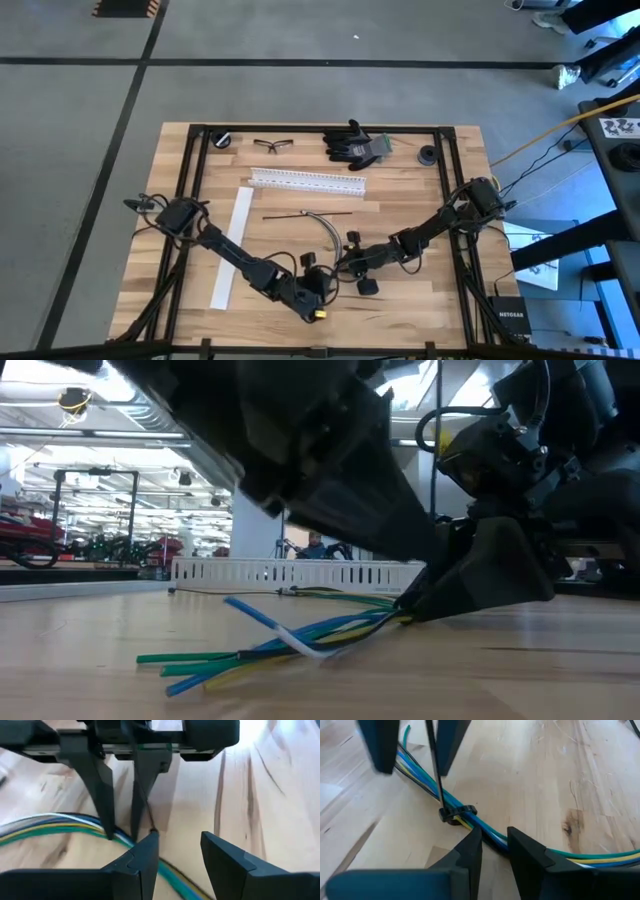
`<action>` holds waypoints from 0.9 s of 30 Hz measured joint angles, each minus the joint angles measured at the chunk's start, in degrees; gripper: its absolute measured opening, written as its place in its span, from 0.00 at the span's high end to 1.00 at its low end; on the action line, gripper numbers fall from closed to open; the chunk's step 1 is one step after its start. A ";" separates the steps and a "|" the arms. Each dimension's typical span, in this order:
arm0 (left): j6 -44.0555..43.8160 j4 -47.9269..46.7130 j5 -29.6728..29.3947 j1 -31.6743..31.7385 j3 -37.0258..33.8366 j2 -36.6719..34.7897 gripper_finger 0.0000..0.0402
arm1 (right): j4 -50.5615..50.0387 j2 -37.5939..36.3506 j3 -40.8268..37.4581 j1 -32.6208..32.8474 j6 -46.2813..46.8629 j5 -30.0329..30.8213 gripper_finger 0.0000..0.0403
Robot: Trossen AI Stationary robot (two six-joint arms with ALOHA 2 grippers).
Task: Ziptie cables
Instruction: Wrap the black zip tie on the cable
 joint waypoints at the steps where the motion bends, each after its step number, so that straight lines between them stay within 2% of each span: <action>1: -0.04 1.45 -0.16 0.23 -0.02 0.41 0.67 | 0.03 0.01 0.00 0.01 -0.01 0.27 0.81; 4: -0.07 5.16 -0.69 1.26 0.06 1.55 0.67 | 0.15 0.04 0.00 0.07 -0.01 0.85 0.81; 11: 0.18 6.19 -2.15 3.31 0.03 2.62 0.67 | 0.21 0.07 0.00 0.04 -0.03 1.20 0.81; 20: 1.71 3.57 -2.22 1.98 0.03 1.55 0.67 | 0.21 0.07 -0.02 0.04 -0.03 1.37 0.81; 27: -2.16 -2.63 -2.34 0.64 0.09 -1.95 0.67 | 0.30 0.09 -0.02 0.04 -0.04 1.57 0.81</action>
